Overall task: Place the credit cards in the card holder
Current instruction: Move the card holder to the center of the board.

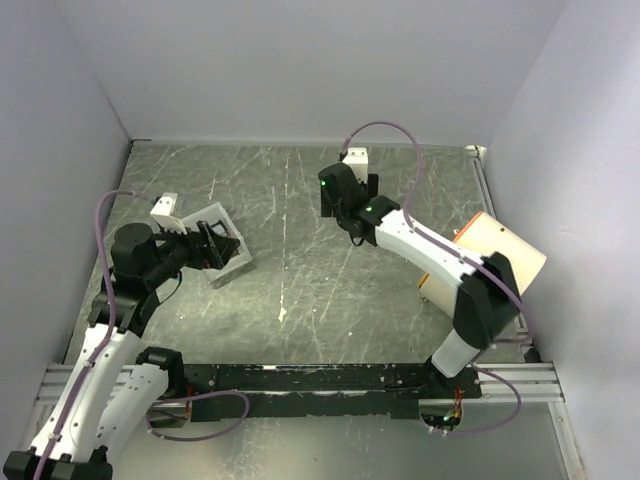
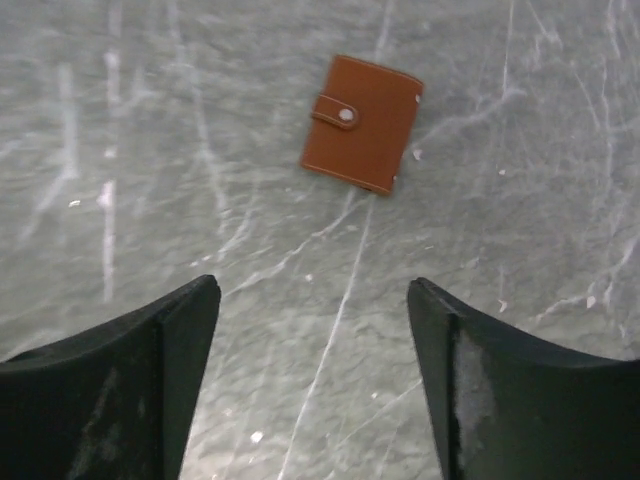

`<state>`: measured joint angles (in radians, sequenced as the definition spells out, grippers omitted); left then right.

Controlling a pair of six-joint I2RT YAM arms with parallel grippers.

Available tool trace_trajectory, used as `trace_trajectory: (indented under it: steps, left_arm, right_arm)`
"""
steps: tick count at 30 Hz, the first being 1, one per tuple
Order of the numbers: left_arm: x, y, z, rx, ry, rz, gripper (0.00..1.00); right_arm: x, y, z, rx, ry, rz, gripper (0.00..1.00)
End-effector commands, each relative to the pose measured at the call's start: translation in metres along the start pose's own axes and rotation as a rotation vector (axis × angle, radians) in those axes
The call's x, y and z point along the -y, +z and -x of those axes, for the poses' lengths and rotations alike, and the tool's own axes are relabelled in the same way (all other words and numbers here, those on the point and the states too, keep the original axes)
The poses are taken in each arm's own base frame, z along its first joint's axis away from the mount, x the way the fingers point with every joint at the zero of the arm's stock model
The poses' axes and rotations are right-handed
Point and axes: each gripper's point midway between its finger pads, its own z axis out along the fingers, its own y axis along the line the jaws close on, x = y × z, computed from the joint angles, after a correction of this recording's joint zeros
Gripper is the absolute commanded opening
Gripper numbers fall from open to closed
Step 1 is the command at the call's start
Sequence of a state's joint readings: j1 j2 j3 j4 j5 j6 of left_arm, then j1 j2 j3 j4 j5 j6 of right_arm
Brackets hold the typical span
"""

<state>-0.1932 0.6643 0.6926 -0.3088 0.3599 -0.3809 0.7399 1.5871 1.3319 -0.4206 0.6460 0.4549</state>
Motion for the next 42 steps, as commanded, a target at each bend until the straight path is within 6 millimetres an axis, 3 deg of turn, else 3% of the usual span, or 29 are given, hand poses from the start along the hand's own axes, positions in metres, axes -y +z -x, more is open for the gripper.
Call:
trace_trajectory:
  steps: [1, 9, 15, 19, 28, 32, 34, 37, 42]
  left_arm:
    - [0.001, -0.010, 0.017, 0.083, 0.044, 0.014, 0.97]
    - [0.004, -0.014, 0.018, 0.098, 0.051, 0.003, 0.95]
    - [0.005, -0.014, 0.016, 0.093, 0.050, 0.000, 0.94]
    - [0.001, -0.014, 0.019, 0.103, 0.044, 0.023, 0.94]
    - [-0.004, -0.016, 0.021, 0.112, 0.040, 0.055, 0.94]
    - [-0.002, -0.017, 0.022, 0.119, 0.043, 0.046, 0.94]
    - [-0.002, -0.017, 0.021, 0.118, 0.045, 0.050, 0.94]
    - [-0.004, -0.017, 0.021, 0.117, 0.042, 0.062, 0.94]
    - [-0.005, -0.016, 0.020, 0.113, 0.043, 0.059, 0.93]
  right_arm:
    - [0.010, 0.049, -0.010, -0.078, -0.016, -0.008, 0.69]
    - [0.001, 0.123, -0.032, -0.117, -0.045, -0.072, 0.47]
    - [0.006, 0.167, -0.051, -0.166, -0.033, -0.163, 0.45]
    - [0.011, 0.187, -0.055, -0.198, -0.025, -0.200, 0.52]
    - [0.025, 0.213, -0.071, -0.216, 0.008, -0.253, 0.62]
    - [0.018, 0.223, -0.078, -0.225, 0.005, -0.219, 0.65]
    - [0.015, 0.228, -0.082, -0.227, -0.009, -0.204, 0.65]
    - [0.030, 0.239, -0.084, -0.237, -0.012, -0.232, 0.64]
    - [0.031, 0.239, -0.082, -0.239, -0.022, -0.211, 0.57]
